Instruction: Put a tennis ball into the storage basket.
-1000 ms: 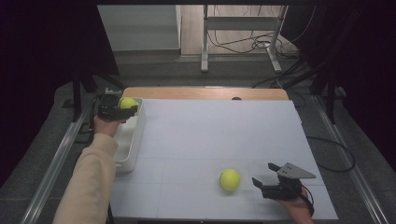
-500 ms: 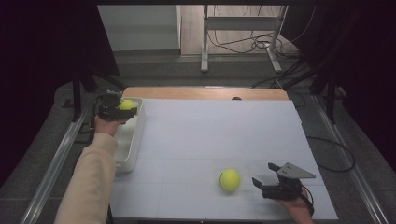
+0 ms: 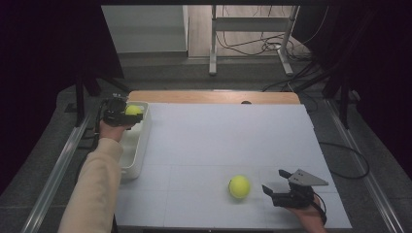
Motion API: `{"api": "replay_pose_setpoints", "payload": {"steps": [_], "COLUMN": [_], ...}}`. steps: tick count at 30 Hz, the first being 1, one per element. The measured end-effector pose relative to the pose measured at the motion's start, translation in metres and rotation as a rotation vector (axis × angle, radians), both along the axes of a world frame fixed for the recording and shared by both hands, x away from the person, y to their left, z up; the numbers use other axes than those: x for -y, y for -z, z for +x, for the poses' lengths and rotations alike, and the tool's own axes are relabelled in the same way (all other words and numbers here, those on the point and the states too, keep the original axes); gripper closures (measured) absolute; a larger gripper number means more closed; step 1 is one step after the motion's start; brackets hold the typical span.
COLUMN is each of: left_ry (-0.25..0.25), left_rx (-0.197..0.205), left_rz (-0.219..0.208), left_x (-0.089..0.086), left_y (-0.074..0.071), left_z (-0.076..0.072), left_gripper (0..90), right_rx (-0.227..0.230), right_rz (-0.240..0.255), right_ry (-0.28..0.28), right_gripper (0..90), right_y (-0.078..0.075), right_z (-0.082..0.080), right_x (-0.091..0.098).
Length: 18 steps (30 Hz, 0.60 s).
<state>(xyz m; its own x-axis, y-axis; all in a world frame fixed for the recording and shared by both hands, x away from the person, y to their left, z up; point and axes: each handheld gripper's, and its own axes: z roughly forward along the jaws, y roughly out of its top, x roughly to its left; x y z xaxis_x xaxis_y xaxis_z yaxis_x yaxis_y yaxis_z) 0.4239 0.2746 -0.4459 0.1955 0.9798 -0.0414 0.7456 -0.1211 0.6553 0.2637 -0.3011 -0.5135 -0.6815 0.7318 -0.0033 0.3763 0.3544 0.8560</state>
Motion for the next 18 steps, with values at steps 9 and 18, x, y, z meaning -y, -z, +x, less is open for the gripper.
{"api": "replay_pose_setpoints", "payload": {"steps": [9,18], "left_ry": [-0.001,0.001], "left_rx": [0.004,0.03], "left_rz": [-0.003,-0.025], "left_x": [-0.0014,0.001], "left_y": [-0.0013,-0.0043], "left_z": [-0.0014,-0.0019], "left_gripper": [26.3,14.4], "right_rx": [0.0,0.0], "right_rz": [-0.002,-0.002], "right_ry": [0.0,-0.001], "right_gripper": [14.0,14.0], "right_y": [0.0,0.0], "right_z": [0.0,-0.0001], "right_x": [-0.0002,-0.0002]}}
